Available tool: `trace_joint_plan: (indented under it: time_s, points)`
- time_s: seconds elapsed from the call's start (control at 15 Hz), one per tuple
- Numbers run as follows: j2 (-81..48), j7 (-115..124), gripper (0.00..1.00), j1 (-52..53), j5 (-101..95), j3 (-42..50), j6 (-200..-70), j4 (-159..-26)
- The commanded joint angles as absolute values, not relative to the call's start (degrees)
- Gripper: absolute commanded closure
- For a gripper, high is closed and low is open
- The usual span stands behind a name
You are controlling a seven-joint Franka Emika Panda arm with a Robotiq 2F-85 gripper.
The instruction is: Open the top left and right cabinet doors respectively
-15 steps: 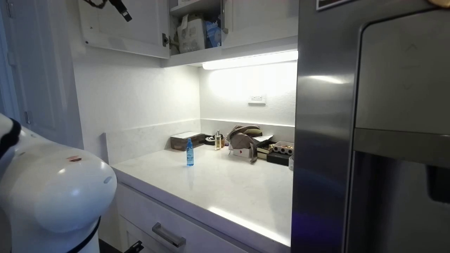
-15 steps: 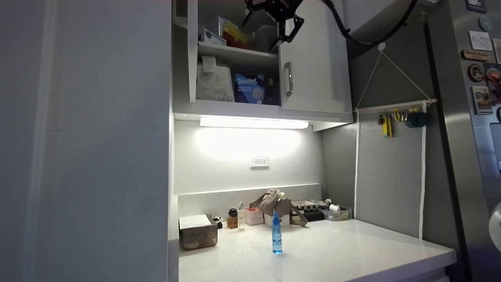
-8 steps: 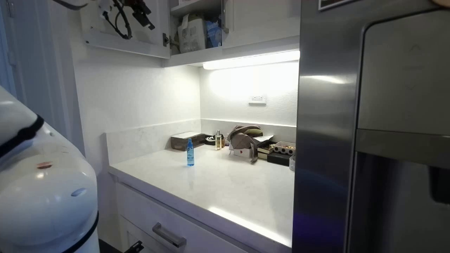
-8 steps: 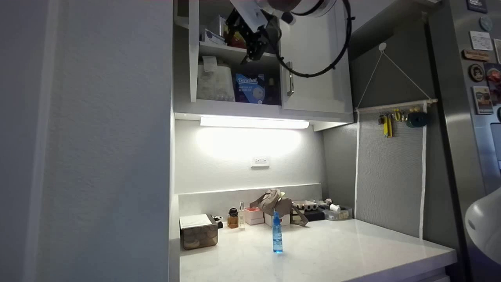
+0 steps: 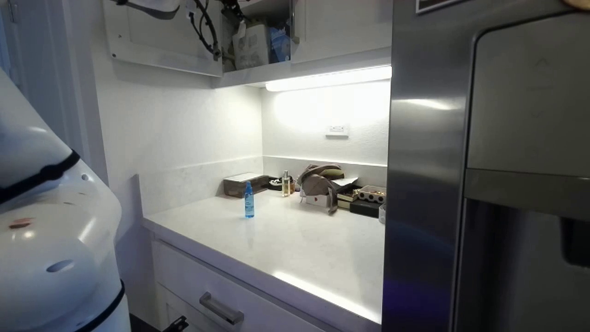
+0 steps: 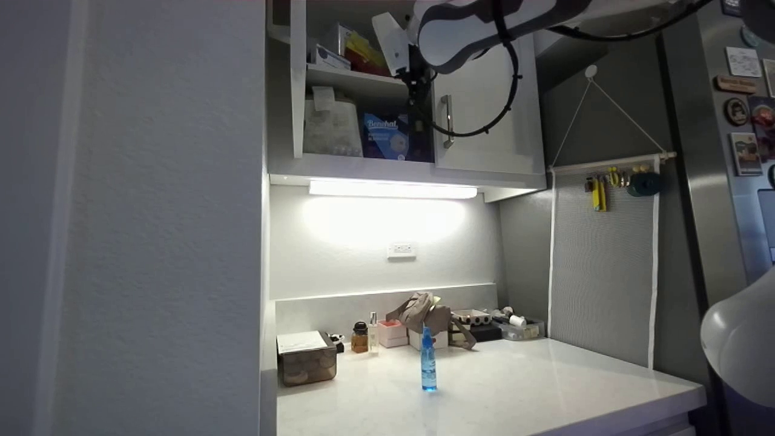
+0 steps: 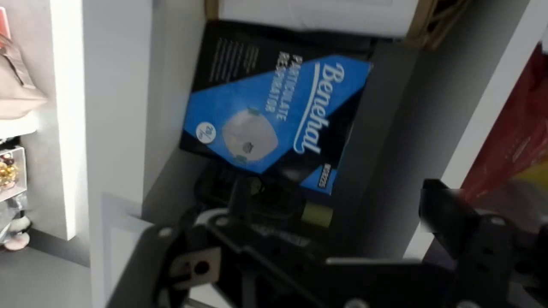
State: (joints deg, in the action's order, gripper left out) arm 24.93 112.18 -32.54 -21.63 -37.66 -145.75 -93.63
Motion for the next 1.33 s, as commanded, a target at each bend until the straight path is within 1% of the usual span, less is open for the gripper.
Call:
trace_joint_plan:
  time_s: [0.0,0.27,0.47,0.6,0.73,0.93,1.27]
  points:
    - [24.3,125.8,0.0,-37.4,-32.2,-38.4,-146.2,-91.0]
    - [23.8,129.9,0.0,-35.1,-42.1,-35.5,-146.4,-92.1]
    - [22.6,120.7,0.0,-27.8,-46.9,-30.6,-143.7,-93.0]
    - [22.2,113.4,0.0,-21.3,-48.4,-25.8,-141.7,-93.9]
    - [22.6,105.5,0.0,-15.7,-48.4,-21.3,-139.9,-94.8]
    - [23.5,95.9,0.0,-10.2,-47.1,-16.4,-138.0,-95.5]
    - [23.1,88.8,0.0,-7.6,-48.0,-14.3,-134.9,-94.1]
